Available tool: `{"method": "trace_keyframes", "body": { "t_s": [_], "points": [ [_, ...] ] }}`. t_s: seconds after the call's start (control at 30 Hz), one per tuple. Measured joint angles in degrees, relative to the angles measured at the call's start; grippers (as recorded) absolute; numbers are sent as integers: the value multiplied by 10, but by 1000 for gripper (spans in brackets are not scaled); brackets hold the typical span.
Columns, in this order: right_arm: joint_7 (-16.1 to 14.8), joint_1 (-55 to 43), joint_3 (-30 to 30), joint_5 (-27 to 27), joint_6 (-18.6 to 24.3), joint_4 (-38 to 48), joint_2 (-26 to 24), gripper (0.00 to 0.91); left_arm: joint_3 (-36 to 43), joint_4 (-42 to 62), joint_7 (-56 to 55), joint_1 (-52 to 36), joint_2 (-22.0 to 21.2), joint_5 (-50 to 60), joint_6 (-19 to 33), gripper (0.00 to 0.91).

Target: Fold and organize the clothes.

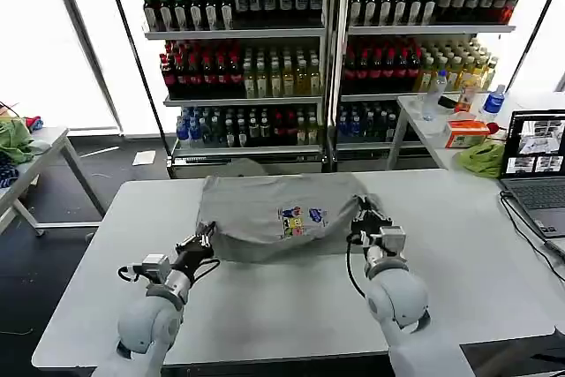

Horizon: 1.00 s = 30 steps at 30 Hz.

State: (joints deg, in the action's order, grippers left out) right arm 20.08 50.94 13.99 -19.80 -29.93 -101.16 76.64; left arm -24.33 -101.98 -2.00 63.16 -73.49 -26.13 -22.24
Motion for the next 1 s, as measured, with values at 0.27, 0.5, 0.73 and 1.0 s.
{"method": "trace_keyframes", "body": {
  "t_s": [0.27, 0.5, 0.73, 1.0],
  "points": [
    [5, -40, -6, -9, -4, 61, 19, 907, 7, 49, -3, -35, -3, -4, -11, 907],
    [32, -63, -8, -22, 34, 110, 47, 907, 13, 76, -15, -60, -3, -1, -16, 907],
    [56, -69, -6, -41, 47, 121, 54, 907, 15, 77, -28, -63, 2, 7, -27, 907],
    [75, -50, 4, -48, 37, 89, 39, 907, 15, 61, -34, -55, 0, 16, -38, 907]
  ]
}}
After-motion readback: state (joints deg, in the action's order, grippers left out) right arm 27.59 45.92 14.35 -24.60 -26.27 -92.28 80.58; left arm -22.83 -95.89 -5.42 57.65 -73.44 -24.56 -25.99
